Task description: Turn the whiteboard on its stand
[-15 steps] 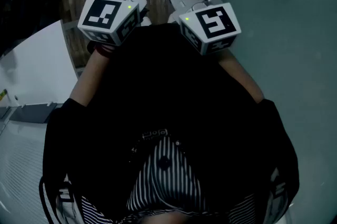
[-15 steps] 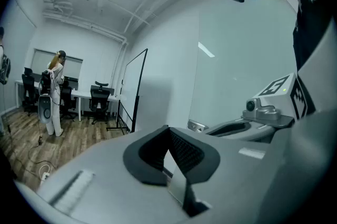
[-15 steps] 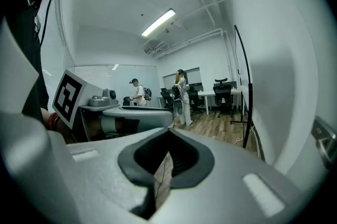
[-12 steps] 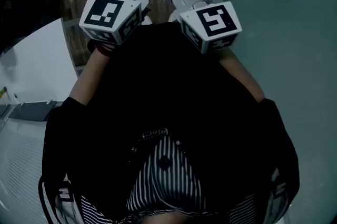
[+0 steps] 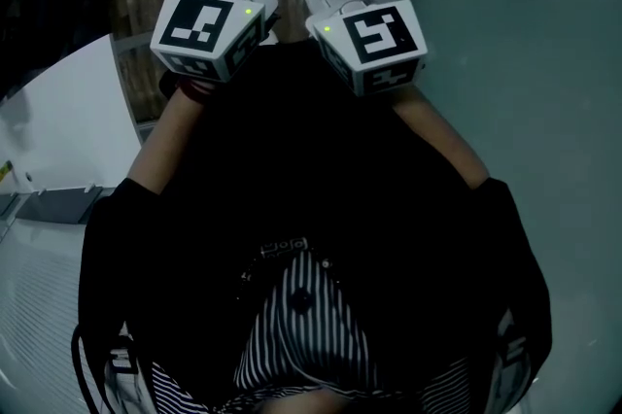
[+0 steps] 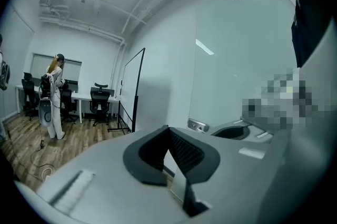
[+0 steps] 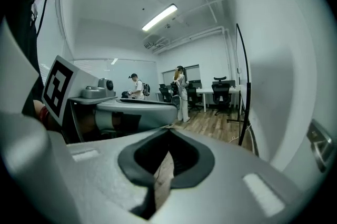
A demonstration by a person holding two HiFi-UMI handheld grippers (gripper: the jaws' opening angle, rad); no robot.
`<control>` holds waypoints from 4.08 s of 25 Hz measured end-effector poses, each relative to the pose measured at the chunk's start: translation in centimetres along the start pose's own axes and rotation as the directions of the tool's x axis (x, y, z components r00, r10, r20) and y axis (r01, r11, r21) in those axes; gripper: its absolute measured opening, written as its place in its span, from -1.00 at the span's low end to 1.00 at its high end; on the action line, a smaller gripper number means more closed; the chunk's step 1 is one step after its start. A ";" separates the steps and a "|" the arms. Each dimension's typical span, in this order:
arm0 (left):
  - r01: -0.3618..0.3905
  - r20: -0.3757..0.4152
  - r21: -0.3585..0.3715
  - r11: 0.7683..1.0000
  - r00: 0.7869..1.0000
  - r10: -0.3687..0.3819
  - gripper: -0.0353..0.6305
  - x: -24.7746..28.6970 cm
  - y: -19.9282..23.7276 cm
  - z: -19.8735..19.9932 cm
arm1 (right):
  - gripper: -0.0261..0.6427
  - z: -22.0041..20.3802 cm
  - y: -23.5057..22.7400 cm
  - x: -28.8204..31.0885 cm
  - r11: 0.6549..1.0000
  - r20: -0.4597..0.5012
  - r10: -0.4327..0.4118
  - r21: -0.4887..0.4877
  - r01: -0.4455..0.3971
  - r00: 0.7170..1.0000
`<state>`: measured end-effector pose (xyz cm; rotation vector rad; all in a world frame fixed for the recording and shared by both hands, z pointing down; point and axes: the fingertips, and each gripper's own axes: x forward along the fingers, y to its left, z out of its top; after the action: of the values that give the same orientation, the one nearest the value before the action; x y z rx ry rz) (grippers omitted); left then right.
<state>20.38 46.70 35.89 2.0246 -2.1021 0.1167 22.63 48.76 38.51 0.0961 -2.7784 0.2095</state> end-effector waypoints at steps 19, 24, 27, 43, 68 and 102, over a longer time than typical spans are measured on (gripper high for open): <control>-0.105 -0.002 -0.069 0.992 0.995 0.105 -0.90 -0.9 0.7 1.5 | -0.92 3.9 -1.3 -0.2 0.999 0.069 0.000 0.045 -0.003 0.998; -0.128 -0.019 -0.071 0.989 0.992 0.127 -0.90 -0.9 1.1 1.1 | -0.92 4.1 -1.0 -0.1 0.998 0.076 0.030 0.046 -0.034 0.997; -0.110 -0.023 -0.064 0.992 0.994 0.109 -0.90 -0.7 0.9 0.9 | -0.92 3.9 -1.3 -0.1 0.999 0.080 0.015 0.042 -0.018 0.997; 0.055 -0.069 0.026 0.998 0.996 -0.053 -0.91 9.4 1.7 -1.3 | -0.92 1.1 -10.1 2.5 0.989 0.067 -0.113 0.099 0.106 0.991; 0.185 -0.080 0.042 0.982 0.980 -0.181 -0.91 21.9 20.9 1.9 | -0.92 8.0 -19.7 22.3 0.969 -0.006 -0.227 0.099 0.227 0.974; 0.075 -0.051 0.033 0.997 0.996 -0.073 -0.91 36.8 26.7 7.6 | -0.92 14.3 -34.4 28.5 0.990 0.007 -0.125 0.064 0.124 0.992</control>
<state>-7.88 10.49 38.88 2.0943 -2.0060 0.1907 -5.72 11.46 39.82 0.2860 -2.7650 0.2655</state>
